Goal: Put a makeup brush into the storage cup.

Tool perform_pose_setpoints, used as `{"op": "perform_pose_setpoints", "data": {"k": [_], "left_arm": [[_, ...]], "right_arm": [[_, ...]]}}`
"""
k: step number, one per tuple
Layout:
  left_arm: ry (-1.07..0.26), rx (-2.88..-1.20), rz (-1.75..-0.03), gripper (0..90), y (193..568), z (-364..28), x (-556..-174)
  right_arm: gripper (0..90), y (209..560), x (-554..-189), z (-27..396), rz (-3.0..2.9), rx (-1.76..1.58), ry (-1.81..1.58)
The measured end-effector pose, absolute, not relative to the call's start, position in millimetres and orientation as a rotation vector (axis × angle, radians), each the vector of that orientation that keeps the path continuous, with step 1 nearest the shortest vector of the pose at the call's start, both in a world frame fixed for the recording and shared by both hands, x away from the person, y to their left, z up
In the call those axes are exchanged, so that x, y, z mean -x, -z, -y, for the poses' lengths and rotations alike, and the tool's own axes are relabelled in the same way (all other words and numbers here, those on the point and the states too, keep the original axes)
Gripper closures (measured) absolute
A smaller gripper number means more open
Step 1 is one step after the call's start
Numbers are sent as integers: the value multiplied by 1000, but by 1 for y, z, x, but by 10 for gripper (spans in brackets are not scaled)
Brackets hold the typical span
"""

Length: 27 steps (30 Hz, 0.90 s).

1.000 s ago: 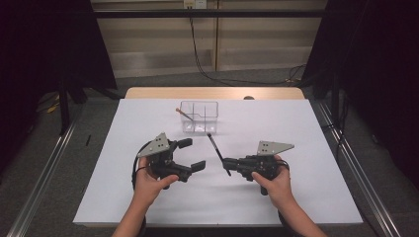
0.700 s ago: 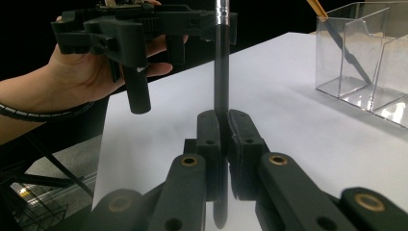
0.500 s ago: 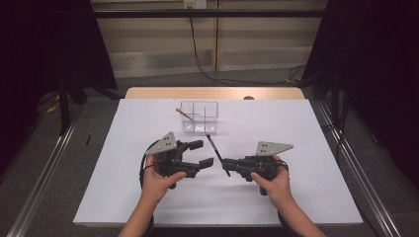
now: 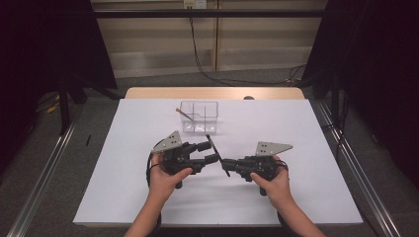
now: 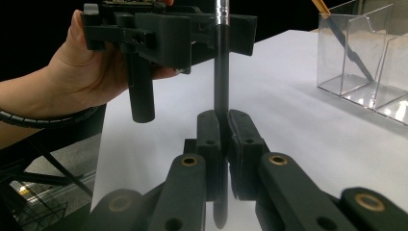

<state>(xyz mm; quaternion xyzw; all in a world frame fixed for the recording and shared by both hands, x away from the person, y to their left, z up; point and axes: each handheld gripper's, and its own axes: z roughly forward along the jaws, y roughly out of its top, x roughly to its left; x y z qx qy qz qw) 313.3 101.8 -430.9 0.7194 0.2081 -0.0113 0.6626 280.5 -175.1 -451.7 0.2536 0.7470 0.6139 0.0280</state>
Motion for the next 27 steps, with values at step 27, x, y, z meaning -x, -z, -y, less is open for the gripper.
{"op": "perform_pose_setpoints", "data": {"k": [27], "left_arm": [[76,-1630,-438,835,434,-92,-308]], "right_arm": [[847,452,-276,163,-2305,-757,-1855]]}}
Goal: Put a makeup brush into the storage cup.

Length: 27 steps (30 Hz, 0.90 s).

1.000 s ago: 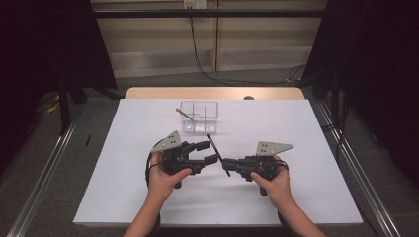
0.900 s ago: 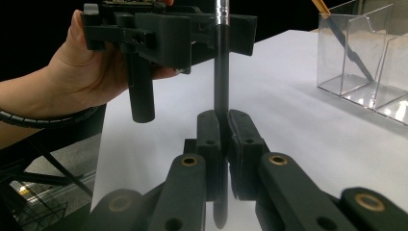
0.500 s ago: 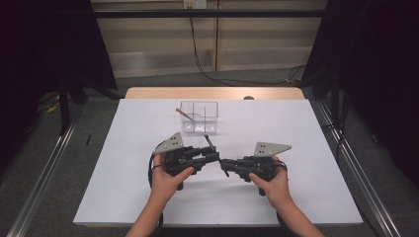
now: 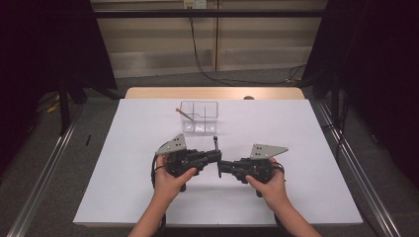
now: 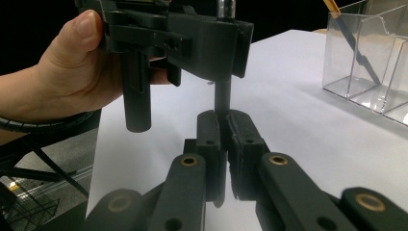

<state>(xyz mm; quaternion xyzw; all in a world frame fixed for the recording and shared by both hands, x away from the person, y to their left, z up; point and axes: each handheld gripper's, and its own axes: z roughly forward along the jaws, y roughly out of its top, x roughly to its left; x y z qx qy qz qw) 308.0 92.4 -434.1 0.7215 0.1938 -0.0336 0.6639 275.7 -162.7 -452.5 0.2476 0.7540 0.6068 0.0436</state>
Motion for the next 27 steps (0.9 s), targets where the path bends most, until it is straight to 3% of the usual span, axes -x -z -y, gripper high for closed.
{"op": "perform_pose_setpoints", "data": {"k": [12,19,27], "left_arm": [[62,-1641,-428,836,435,-92,-308],[47,-1630,-433,836,433,-96,-309],[33,-1634,-440,834,432,-100,-311]], "right_arm": [[837,453,-275,163,-2311,-768,-1839],[677,451,-274,165,-2299,-769,-1824],[434,449,-275,171,-2344,-751,-1798]]}}
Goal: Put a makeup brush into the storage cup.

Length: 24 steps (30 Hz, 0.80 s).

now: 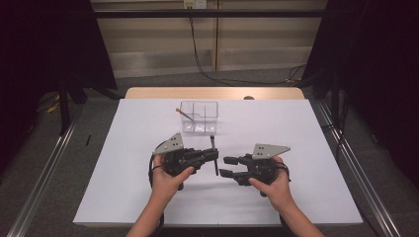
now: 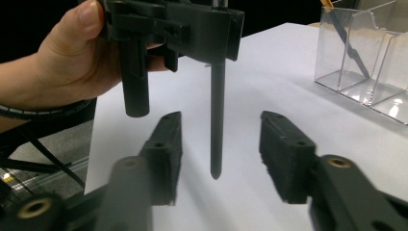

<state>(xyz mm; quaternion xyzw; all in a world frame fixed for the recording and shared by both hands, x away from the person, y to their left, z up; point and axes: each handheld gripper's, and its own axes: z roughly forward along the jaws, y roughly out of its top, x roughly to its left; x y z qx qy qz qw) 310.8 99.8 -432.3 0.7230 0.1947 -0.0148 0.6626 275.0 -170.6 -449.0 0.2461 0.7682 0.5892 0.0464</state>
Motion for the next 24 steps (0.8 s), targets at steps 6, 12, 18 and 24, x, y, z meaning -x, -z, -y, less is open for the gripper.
{"op": "perform_pose_setpoints", "data": {"k": [6,12,18,24], "left_arm": [[26,-1636,-444,833,431,-101,-312],[22,-1636,-438,831,430,-101,-312],[16,-1639,-436,830,429,-100,-312],[3,-1635,-443,833,429,-101,-312]], "right_arm": [[294,444,-273,179,-2318,-737,-1786],[156,440,-272,190,-2304,-749,-1785],[62,440,-269,204,-2305,-745,-1753],[58,438,-268,218,-2287,-755,-1751]]}}
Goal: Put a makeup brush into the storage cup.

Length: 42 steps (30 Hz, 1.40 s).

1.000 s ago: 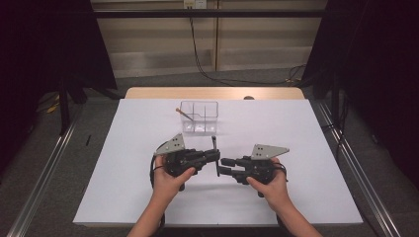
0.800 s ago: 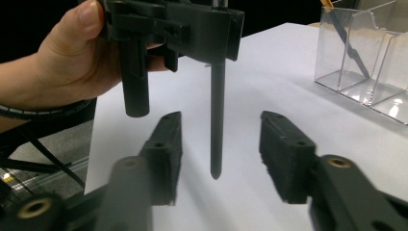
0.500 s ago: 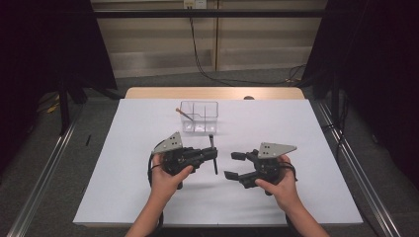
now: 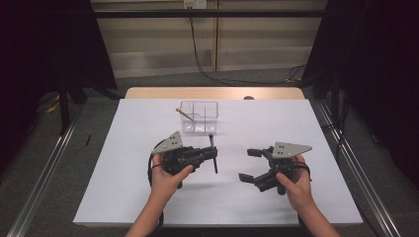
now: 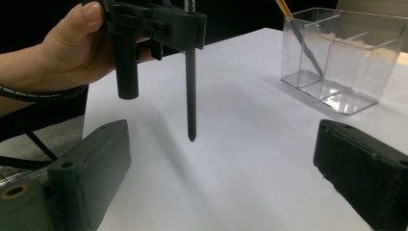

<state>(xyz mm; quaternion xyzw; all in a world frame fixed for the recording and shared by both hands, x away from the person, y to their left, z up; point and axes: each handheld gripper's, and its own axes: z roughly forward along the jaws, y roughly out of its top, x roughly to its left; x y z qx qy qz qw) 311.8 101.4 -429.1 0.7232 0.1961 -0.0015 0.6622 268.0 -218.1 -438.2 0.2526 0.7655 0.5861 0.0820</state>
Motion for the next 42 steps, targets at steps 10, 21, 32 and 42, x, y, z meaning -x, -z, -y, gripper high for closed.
{"op": "perform_pose_setpoints", "data": {"k": [10,21,32,42], "left_arm": [[-6,-1648,-443,836,429,-103,-312],[-12,-1649,-453,835,430,-104,-312],[-21,-1651,-452,837,429,-104,-311],[-26,-1653,-453,837,429,-106,-311]], "right_arm": [[58,439,-266,236,-2282,-773,-1723],[59,438,-261,250,-2299,-735,-1695],[59,441,-258,264,-2301,-749,-1671],[59,443,-257,273,-2300,-768,-1642]]}}
